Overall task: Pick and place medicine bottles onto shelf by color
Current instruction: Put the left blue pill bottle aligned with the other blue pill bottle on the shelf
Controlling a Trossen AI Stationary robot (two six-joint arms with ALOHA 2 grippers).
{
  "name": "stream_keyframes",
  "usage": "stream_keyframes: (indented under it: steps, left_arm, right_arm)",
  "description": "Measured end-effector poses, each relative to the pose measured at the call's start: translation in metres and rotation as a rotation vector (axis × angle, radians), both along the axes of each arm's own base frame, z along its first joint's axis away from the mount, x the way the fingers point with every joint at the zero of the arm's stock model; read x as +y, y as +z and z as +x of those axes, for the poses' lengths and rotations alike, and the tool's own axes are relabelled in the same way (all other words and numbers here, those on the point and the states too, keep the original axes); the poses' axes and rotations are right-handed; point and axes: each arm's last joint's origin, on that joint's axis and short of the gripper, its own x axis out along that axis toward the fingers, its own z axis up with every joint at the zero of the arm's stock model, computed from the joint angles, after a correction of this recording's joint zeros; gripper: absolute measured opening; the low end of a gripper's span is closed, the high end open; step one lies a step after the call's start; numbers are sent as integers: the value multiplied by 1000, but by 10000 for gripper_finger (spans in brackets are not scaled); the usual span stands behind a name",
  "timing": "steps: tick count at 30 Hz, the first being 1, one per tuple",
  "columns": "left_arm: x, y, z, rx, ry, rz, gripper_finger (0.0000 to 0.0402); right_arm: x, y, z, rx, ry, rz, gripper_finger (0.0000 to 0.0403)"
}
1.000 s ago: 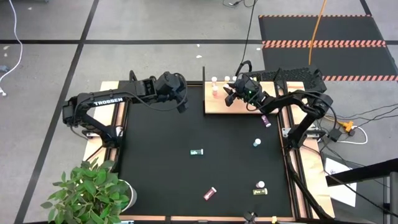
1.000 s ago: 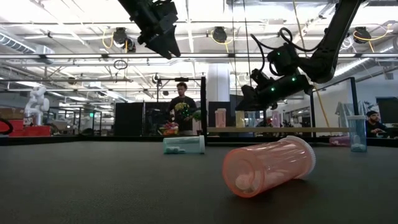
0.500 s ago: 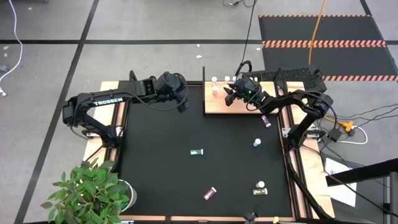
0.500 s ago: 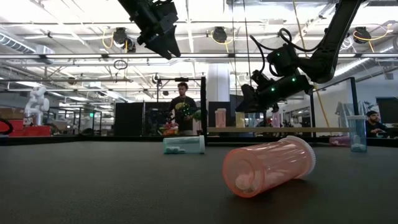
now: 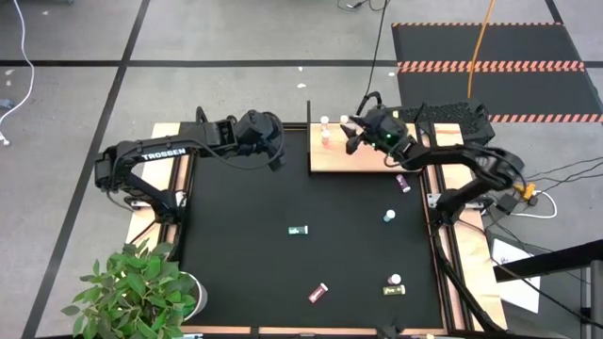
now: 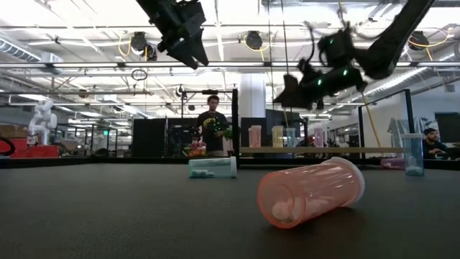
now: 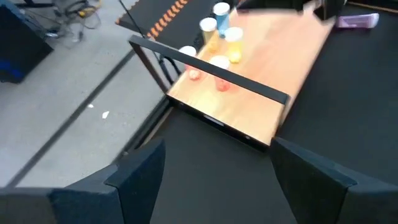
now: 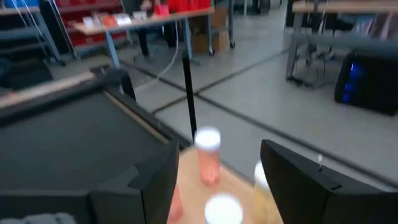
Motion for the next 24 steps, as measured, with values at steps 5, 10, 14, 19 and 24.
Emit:
stream_keyframes:
  steps: [5, 10, 14, 19, 24]
  left_arm:
    - [-10, 1, 1, -38, -41, -78, 292]
    - [-25, -4, 8, -53, -143, -229, 292]
    - [-48, -20, 22, -4, -270, -332, 292]
    - [-83, -50, 43, 118, -367, -356, 292]
    - [-115, -85, 59, 241, -421, -386, 292]
  right_arm:
    - [19, 42, -12, -58, 32, -113, 223]
    - [42, 65, -28, -46, 67, -121, 224]
    - [62, 75, -36, -43, 121, -90, 224]
    - [82, 79, -41, -50, 220, -13, 215]
    - [103, 84, -39, -116, 375, 72, 202]
